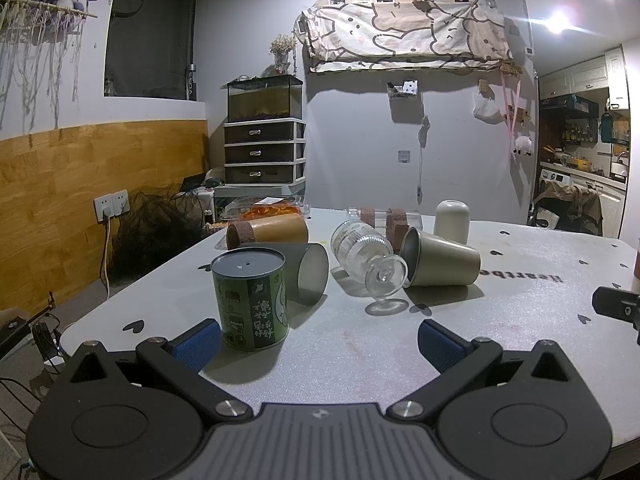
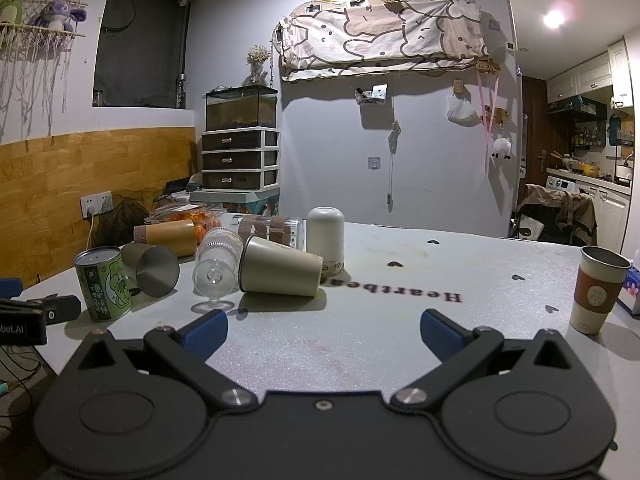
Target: Flip cup upright
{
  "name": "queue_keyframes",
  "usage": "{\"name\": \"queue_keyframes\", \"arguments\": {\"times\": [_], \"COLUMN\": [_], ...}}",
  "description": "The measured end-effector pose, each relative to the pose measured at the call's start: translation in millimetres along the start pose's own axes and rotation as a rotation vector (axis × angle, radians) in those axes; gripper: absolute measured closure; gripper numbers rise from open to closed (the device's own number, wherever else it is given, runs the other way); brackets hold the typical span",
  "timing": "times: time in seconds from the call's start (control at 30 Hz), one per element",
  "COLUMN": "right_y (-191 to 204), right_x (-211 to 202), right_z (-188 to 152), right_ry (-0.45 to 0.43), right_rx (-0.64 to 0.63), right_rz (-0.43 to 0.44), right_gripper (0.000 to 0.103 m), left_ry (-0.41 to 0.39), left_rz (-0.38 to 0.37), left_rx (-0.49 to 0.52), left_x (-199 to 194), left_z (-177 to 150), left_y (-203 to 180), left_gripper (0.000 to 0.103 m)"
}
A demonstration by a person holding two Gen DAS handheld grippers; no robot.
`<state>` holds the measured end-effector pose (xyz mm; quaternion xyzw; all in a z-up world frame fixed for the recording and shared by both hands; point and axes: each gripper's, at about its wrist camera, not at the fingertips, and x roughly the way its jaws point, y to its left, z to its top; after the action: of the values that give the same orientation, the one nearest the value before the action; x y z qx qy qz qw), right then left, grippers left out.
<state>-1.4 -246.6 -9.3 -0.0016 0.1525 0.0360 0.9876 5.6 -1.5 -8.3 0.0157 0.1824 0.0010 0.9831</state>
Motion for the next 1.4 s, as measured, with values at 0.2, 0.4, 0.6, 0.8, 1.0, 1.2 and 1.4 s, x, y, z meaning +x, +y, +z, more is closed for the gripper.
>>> {"name": "queue_keyframes", "arguments": {"times": [0.2, 0.4, 0.6, 0.8, 1.0, 1.2, 1.4], "right_y": [-3.7, -3.9, -3.2, 2.8, 5.3, 5.2, 4.9], "right_x": [-0.8, -1.4, -3.7, -7.9, -8.8, -8.5, -7.4], "right_z": [-4.9, -5.5, -11.4, -11.7, -12.8, -13.3, -14.9], "right_ry": [0.001, -0.001, -0.007, -0.013, -0.01, -0.007, -0.001], "right_rx": [0.001, 0.003, 0.001, -0.001, -0.006, -0.005, -0.001], "right_rz": [-0.001, 0.002, 0.015, 0.02, 0.027, 0.025, 0.027], "right_gripper": [0.0, 0.0, 0.0, 0.0, 0.0, 0.0, 0.0], "left_ry": [-0.014, -0.007, -0.005, 0.028, 0.026, 0.025, 0.058], "left_rz": [0.014, 0.068, 0.135, 0.165, 0.147, 0.153, 0.154], "left_rx": [-0.012, -0.061, -0.092, -0.124, -0.111, -0.067, -0.026], "left_x": [3.7, 25.1, 56.3, 90.4, 117.5, 131.4, 141.9], "left_z": [1.4, 9.5, 18.0, 23.4, 27.6, 32.1, 31.5], "left_y": [6.2, 29.8, 53.3, 66.9, 66.4, 59.8, 57.2], "left_gripper": [0.0, 0.0, 0.0, 0.0, 0.0, 0.004, 0.015]}}
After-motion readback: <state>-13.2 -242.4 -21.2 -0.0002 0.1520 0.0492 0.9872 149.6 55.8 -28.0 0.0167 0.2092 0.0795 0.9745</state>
